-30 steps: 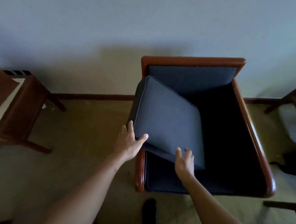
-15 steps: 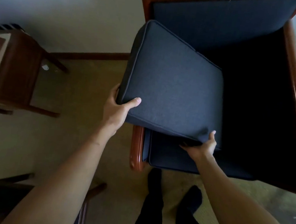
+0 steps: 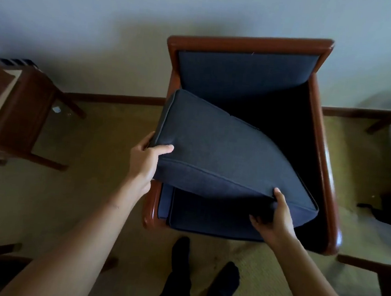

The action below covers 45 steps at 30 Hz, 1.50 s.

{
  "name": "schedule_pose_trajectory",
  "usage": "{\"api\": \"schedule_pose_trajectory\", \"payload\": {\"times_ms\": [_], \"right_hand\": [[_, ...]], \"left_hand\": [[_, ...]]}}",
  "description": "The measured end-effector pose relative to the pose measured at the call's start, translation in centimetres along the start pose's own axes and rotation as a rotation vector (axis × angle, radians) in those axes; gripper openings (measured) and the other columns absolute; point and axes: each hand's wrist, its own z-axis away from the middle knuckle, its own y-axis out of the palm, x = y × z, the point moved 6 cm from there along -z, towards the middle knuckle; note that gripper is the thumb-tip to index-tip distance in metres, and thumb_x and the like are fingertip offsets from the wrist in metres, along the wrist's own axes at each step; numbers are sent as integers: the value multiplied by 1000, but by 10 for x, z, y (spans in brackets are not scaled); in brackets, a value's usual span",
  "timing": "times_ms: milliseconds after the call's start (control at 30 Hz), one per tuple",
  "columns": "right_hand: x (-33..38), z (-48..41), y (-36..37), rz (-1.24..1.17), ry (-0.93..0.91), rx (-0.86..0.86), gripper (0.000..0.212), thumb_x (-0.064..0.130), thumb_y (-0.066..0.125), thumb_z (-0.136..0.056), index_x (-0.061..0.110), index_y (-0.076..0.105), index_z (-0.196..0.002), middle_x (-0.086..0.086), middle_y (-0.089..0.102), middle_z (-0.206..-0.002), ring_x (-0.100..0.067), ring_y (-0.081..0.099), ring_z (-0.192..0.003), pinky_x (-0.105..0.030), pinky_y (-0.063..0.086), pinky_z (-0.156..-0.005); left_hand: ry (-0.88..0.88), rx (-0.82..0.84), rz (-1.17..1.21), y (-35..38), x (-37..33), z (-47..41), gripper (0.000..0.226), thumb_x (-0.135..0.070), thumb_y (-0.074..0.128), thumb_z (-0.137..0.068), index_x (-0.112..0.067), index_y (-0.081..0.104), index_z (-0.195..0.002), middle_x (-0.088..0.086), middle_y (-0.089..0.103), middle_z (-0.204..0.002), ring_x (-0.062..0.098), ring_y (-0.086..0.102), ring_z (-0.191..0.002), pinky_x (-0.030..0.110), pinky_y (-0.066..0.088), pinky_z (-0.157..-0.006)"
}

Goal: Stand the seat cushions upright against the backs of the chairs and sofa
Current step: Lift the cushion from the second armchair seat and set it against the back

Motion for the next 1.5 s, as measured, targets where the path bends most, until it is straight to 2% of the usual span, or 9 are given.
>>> {"api": "schedule_pose_trajectory", "payload": {"times_ms": [133, 267, 400, 500, 600, 800, 967, 1067, 1500], "right_hand": [[30, 54, -16, 560, -325, -155, 119, 84, 63, -71, 13, 21, -157, -18, 30, -159, -43, 41, -137, -55, 42, -107], [52, 105, 20, 1416, -1023, -80, 129, 60, 78, -75, 30, -16, -159, -9, -25, -165, -33, -12, -152, -60, 8, -119], [56, 70, 40, 1826, -1179, -53, 152, 52, 92, -55, 17, -11, -161, -21, 2, -167, -41, -1, -155, -64, 7, -121], [79, 49, 45, 1795, -1195, -111, 134, 41, 92, -49, 8, 21, -157, -20, 41, -146, -41, 39, -137, -64, 20, -117], [87, 42, 51, 1830, -1243, -44, 104, 41, 81, -55, 11, 39, -146, -14, 48, -136, -39, 49, -123, -58, 32, -112], [88, 41, 65, 1849, -1293, -63, 90, 32, 79, -53, 12, 49, -136, -9, 59, -120, -35, 56, -108, -52, 44, -94], [124, 48, 88, 1896, -1364, -62, 85, 27, 80, -53, 13, 50, -131, -7, 61, -110, -34, 58, -101, -48, 42, -89], [150, 52, 118, 1953, -1442, 21, 78, 23, 76, -57, 14, 53, -130, -3, 61, -108, -32, 59, -99, -46, 44, -87], [247, 8, 246, 2155, -1483, 281, 75, 42, 70, -62, 21, 54, -133, 4, 64, -113, -26, 61, -103, -44, 45, -84]], "left_hand": [[-140, 24, -14, 33, -30, 25, 65, -20, 89, -75, -27, 70, -137, 1, 70, -132, 31, 67, -116, 46, 65, -70], [-223, 61, -76, 55, -47, 40, 70, -20, 86, -80, -26, 61, -145, 9, 58, -146, 42, 62, -121, 47, 63, -47], [-232, 104, -125, 66, -56, 33, 59, -34, 76, -92, -24, 55, -147, 9, 53, -147, 40, 61, -120, 42, 62, -47], [3, 87, -452, 71, -62, 15, 54, -59, 51, -97, -27, 51, -141, 12, 51, -144, 36, 63, -111, 44, 65, -53], [199, 152, -798, 65, -58, 6, 82, -77, 36, -97, -26, 24, -160, 23, 31, -162, 45, 57, -128, 52, 57, -95], [686, 473, -1354, 56, -54, -13, 142, -55, 98, -67, -40, -2, -167, 18, -30, -172, 47, 9, -162, 54, 40, -121], [1084, 308, -1457, 70, -71, -31, 90, 5, 90, -55, -5, 49, -134, 28, 37, -163, 42, 60, -122, 48, 61, -93], [971, 357, -1315, 69, -74, -51, 77, 3, 95, -61, -4, 54, -126, 18, 61, -133, 37, 64, -122, 33, 61, -85], [567, 302, -1104, 92, -130, -139, 65, -9, 91, -80, -25, 51, -129, -8, 57, -127, 18, 61, -108, 30, 49, -83]]}}
